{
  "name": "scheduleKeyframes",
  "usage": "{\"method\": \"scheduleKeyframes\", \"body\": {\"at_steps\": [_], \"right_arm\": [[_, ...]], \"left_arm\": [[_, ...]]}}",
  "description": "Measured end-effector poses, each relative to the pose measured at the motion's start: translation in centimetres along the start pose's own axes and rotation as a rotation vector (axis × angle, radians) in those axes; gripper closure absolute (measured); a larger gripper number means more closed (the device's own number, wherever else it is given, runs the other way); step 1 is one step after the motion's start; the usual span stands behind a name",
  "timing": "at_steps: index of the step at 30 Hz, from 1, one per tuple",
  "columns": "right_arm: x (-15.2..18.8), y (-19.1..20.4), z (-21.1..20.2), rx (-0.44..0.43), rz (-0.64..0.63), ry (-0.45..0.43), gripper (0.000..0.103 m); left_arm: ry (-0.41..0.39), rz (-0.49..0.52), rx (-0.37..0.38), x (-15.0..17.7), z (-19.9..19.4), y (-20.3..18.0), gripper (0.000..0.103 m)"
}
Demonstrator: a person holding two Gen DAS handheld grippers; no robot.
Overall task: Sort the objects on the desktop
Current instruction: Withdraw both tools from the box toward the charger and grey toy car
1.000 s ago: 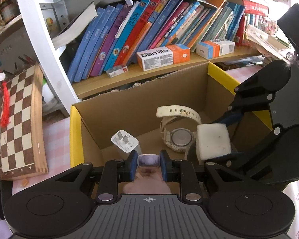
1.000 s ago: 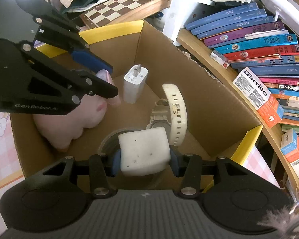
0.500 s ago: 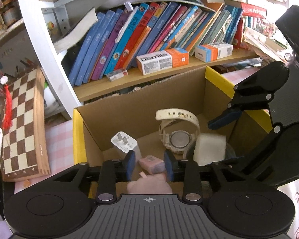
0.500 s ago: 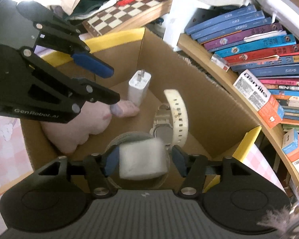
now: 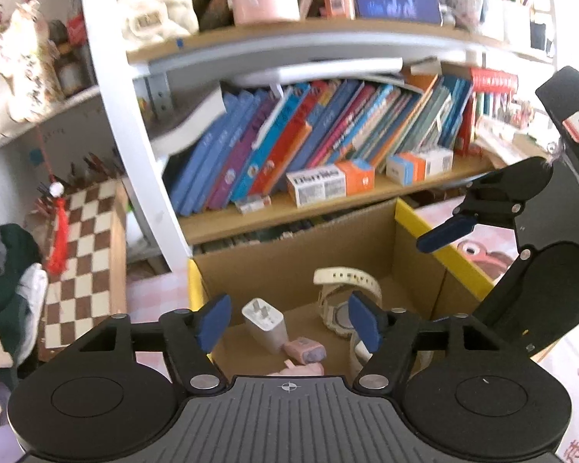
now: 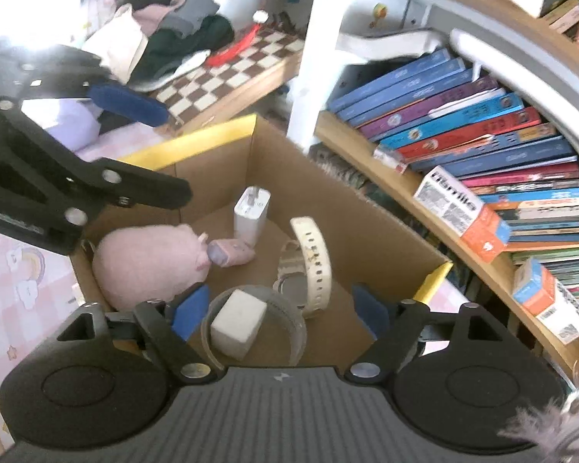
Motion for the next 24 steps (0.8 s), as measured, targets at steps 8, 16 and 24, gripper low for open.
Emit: {"method": "scheduleKeyframes", "body": {"at_steps": [8,16,24], "right_arm": [[-1.1,0.5,-4.3,0.068,0.029,-0.081,0.02],[-1.1,1.8,-8.5,0.144,0.088,-0.127,0.019],[0.6,3.4,-11.4,0.234,0.198,-0.138,0.017]], "left_arm": [[-0.089,-0.022,-0.012,-1.2,-4.6,0.4,0.028],[-0.111,-0.031,-0.007,-0.2,-7.9,0.9,0.024],[-0.103,-0.065,0.003,1.9,-11.1,2.0,0.023]]}}
Point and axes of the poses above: each gripper's, at about its wrist camera, not at the fingertips, and z roughly the way its jaws point, y to its left, x to its underside, the point moved 7 cm from there along z, roughly the way its jaws point, and after that the axes turned 11 degrees about -y, right-handed, at the moved point
